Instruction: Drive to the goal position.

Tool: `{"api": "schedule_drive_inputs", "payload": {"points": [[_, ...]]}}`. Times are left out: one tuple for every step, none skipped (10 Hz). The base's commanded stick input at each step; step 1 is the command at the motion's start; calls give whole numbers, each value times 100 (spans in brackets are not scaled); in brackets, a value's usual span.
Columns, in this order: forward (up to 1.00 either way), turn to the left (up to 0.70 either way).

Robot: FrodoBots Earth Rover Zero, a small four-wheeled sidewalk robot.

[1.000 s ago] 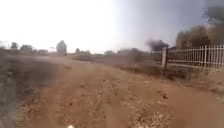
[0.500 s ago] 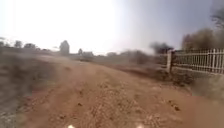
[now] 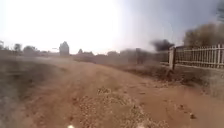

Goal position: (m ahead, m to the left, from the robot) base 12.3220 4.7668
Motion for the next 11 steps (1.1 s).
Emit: {"api": "schedule_drive_inputs", "payload": {"points": [[70, 0], [70, 13], [70, 13], [70, 14], [70, 0], [70, 0], [70, 0], [70, 0], [70, 0], [70, 0], [70, 0]]}}
